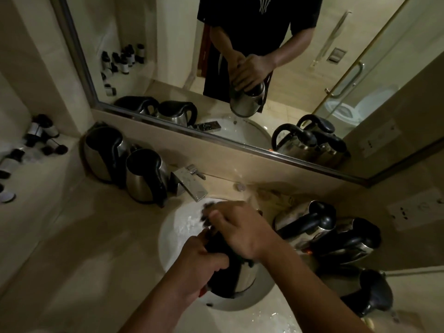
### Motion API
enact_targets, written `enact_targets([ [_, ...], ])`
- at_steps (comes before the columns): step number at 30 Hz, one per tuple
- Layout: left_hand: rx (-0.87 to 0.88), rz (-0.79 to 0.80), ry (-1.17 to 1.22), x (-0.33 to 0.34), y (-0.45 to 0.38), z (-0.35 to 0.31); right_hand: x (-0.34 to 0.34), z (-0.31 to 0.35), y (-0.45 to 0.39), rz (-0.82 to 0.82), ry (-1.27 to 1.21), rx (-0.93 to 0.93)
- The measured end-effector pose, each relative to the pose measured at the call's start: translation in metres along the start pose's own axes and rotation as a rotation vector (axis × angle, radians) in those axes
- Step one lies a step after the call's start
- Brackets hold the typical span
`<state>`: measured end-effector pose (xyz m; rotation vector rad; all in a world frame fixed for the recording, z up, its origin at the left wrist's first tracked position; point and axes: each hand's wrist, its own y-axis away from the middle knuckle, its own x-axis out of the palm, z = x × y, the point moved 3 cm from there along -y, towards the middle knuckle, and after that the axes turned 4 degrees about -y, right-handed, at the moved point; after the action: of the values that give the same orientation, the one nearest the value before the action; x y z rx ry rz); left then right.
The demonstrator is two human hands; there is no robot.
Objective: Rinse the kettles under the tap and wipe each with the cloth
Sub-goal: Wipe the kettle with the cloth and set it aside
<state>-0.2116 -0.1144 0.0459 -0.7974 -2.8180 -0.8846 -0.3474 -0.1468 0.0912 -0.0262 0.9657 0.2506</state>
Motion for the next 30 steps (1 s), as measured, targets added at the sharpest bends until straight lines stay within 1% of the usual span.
enact_targets([
  [2, 0.003, -0.001, 0.006, 0.001, 0.0, -0.002, 0.001, 0.012, -0.005, 0.025, 0.091, -0.186],
  [3, 0.013, 0.002, -0.003, 0.001, 0.0, -0.002, -0.002, 0.011, -0.005, 0.018, 0.088, -0.245],
  [5, 0.041, 0.006, -0.016, -0.001, -0.002, -0.006, -0.01, -0.007, -0.001, -0.04, 0.037, -0.304],
  [6, 0.05, 0.005, -0.009, -0.003, -0.004, -0.007, -0.013, -0.018, 0.004, -0.106, 0.017, -0.287],
  [8, 0.037, -0.012, 0.025, -0.007, -0.004, -0.008, -0.008, -0.042, 0.017, -0.281, -0.072, -0.159],
  [11, -0.004, -0.08, 0.097, -0.015, -0.002, -0.004, 0.022, -0.052, 0.038, -0.578, -0.344, 0.072],
  [12, -0.011, -0.093, 0.126, -0.015, -0.001, -0.004, 0.036, -0.049, 0.044, -0.651, -0.356, 0.136],
  [13, -0.017, -0.104, 0.162, -0.015, -0.001, -0.005, 0.05, -0.042, 0.05, -0.697, -0.296, 0.166],
  [14, -0.02, -0.11, 0.2, -0.016, 0.0, -0.006, 0.062, -0.033, 0.055, -0.712, -0.181, 0.137],
  [15, -0.024, -0.11, 0.234, -0.016, 0.0, -0.008, 0.076, -0.027, 0.06, -0.694, -0.051, 0.065],
  [17, -0.025, -0.089, 0.29, -0.017, -0.003, -0.01, 0.101, -0.026, 0.071, -0.613, 0.186, -0.077],
  [18, -0.016, -0.078, 0.299, -0.018, -0.004, -0.012, 0.109, -0.031, 0.076, -0.581, 0.281, -0.114],
  [20, 0.006, -0.079, 0.274, -0.018, -0.005, -0.015, 0.114, -0.042, 0.083, -0.574, 0.35, -0.137],
  [21, 0.018, -0.075, 0.26, -0.017, -0.005, -0.017, 0.11, -0.044, 0.084, -0.594, 0.321, -0.131],
  [23, 0.042, -0.056, 0.232, -0.015, -0.003, -0.022, 0.091, -0.04, 0.079, -0.652, 0.17, -0.055],
  [25, 0.067, -0.057, 0.2, -0.013, -0.003, -0.025, 0.065, -0.034, 0.062, -0.733, -0.071, 0.104],
  [27, 0.076, -0.059, 0.166, -0.009, -0.001, -0.028, 0.039, -0.029, 0.042, -0.769, -0.352, 0.241],
  [28, 0.074, -0.055, 0.165, -0.008, -0.001, -0.028, 0.029, -0.025, 0.034, -0.773, -0.417, 0.264],
  [29, 0.07, -0.053, 0.168, -0.007, 0.0, -0.027, 0.021, -0.02, 0.03, -0.757, -0.405, 0.257],
  [30, 0.067, -0.053, 0.171, -0.006, 0.0, -0.027, 0.017, -0.014, 0.028, -0.724, -0.326, 0.215],
])
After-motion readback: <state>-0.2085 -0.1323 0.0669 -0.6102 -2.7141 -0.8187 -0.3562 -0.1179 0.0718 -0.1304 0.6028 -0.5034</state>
